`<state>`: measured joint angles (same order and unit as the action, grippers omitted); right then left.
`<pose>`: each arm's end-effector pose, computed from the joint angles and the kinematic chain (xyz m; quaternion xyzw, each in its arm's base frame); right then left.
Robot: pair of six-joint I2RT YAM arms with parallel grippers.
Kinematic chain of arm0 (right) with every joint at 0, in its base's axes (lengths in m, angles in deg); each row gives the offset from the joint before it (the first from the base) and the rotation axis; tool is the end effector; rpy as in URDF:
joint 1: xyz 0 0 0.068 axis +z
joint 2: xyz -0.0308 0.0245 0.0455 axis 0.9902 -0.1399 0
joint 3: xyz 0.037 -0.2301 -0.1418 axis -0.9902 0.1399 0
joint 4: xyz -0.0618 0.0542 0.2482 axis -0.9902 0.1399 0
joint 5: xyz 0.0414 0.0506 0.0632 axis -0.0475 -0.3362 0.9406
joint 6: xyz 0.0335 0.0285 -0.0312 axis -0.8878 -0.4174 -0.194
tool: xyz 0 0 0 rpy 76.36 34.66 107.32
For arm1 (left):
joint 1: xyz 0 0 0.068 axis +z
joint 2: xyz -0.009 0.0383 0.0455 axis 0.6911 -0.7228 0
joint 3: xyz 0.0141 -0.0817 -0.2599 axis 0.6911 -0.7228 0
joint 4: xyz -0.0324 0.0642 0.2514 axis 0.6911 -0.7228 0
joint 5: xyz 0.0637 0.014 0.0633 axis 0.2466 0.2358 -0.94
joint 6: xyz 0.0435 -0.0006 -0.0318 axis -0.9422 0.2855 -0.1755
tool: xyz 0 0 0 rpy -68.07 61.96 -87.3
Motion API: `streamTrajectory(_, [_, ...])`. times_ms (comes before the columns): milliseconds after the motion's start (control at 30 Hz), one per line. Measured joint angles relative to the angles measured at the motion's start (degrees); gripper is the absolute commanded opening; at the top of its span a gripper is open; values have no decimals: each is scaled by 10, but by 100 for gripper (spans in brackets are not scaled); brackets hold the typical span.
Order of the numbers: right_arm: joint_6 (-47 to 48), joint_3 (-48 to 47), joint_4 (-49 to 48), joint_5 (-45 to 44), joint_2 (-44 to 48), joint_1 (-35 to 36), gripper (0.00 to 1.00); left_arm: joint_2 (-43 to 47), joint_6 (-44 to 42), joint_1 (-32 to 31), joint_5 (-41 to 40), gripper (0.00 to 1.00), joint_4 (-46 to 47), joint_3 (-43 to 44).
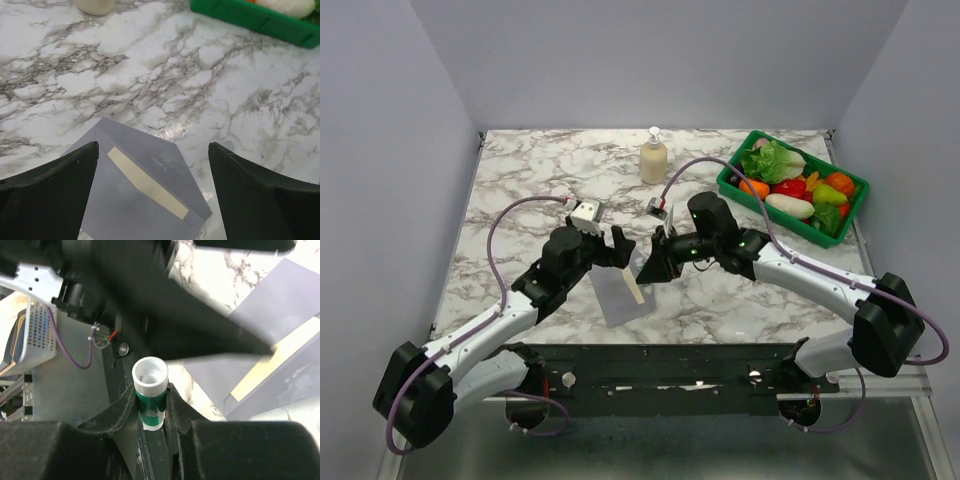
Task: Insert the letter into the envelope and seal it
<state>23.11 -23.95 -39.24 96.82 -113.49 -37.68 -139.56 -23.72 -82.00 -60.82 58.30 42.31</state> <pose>0.2082 0.2361 0.2802 -0.3762 0.7401 0.4977 0.2509 0.1866 -0.1459 0.2532 0.1214 0.8050 -0.2711 0.5136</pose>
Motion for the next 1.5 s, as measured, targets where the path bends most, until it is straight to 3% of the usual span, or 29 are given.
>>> streamTrajectory(167, [0, 33, -9, -10, 9, -1, 1, 49, 36, 34, -21, 95, 113, -101])
streamTrajectory(233, [0, 42, -8, -16, 9, -5, 1, 47, 42, 34, -28, 85, 145, -146])
streamTrajectory(267, [1, 44, -8, -17, 9, -5, 1, 45, 43, 34, -31, 73, 151, -158])
streamTrajectory(333, [1, 46, -8, -20, 9, -10, 1, 31, 50, 34, -42, 65, 153, -175])
streamTrajectory(367, [1, 46, -8, -20, 9, -13, 1, 23, 50, 34, -46, 55, 151, -175])
streamTrajectory(400, [1, 46, -9, -21, 9, -15, 1, 14, 51, 34, -52, 43, 150, -173])
streamTrajectory(433, [1, 46, -9, -22, 9, -17, 1, 7, 53, 34, -53, 16, 148, -170])
streamTrajectory(467, [1, 46, -9, -23, 9, -20, 1, -5, 57, 34, -54, 3, 148, -166])
streamTrajectory(500, [1, 47, -9, -24, 9, -21, 1, -12, 58, 34, -53, 0, 148, -164])
streamTrajectory(1000, [1, 57, -9, -42, 9, -31, 1, -172, 120, 24, -48, 0, 158, -135])
streamTrajectory(1233, [1, 57, -10, -54, 9, -35, 1, -283, 144, 20, -48, 0, 243, -89])
streamTrajectory(1500, [1, 57, -11, -82, 9, -39, 1, -334, 156, 18, -35, 0, 294, -65])
